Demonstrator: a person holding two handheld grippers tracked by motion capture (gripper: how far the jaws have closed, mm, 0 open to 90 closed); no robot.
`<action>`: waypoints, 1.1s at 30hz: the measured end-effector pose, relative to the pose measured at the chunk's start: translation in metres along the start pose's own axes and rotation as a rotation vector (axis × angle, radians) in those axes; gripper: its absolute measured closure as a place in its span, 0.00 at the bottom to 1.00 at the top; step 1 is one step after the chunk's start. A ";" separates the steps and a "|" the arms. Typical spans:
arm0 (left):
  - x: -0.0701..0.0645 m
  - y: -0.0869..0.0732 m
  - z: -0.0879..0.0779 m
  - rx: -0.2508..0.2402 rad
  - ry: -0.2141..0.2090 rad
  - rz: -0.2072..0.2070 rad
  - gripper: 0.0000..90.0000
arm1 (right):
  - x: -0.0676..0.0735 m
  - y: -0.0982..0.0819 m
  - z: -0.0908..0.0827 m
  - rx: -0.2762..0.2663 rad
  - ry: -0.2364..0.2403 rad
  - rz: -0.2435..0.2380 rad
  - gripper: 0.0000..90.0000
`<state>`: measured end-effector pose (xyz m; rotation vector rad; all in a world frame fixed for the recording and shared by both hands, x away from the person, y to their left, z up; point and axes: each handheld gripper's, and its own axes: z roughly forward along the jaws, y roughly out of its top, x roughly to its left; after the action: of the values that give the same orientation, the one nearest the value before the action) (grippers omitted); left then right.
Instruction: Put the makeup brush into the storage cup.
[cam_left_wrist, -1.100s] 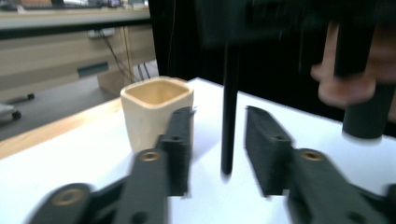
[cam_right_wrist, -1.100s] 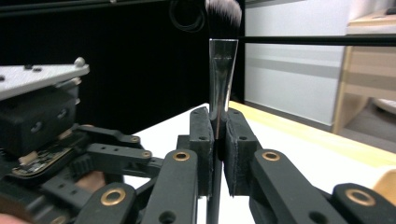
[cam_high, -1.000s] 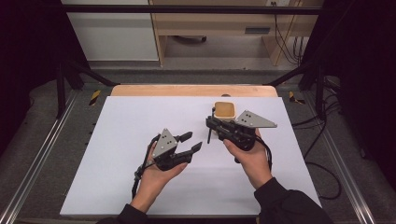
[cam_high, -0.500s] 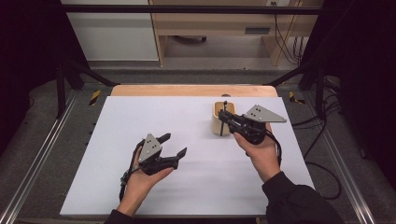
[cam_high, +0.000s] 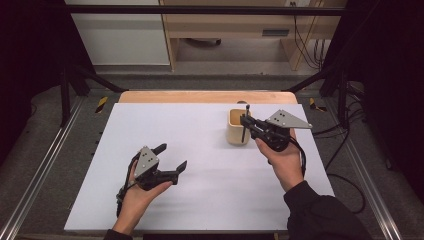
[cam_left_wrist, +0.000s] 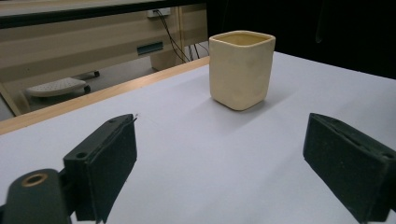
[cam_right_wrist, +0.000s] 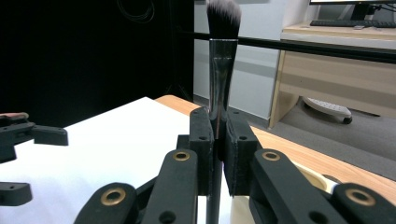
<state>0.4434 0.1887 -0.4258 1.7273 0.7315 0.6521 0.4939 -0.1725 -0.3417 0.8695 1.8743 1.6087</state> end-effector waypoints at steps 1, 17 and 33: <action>0.000 0.000 -0.001 0.000 0.002 -0.001 0.07 | -0.001 0.001 0.000 -0.002 -0.009 -0.004 0.93; 0.023 -0.011 -0.028 -0.028 0.008 0.016 0.06 | -0.013 0.006 0.000 -0.025 -0.054 0.012 0.93; 0.045 -0.024 -0.048 -0.065 0.051 0.010 0.04 | -0.027 0.017 0.007 -0.028 -0.099 0.012 0.93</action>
<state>0.4341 0.2576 -0.4340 1.6603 0.7300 0.7220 0.5190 -0.1868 -0.3268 0.9330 1.7782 1.5663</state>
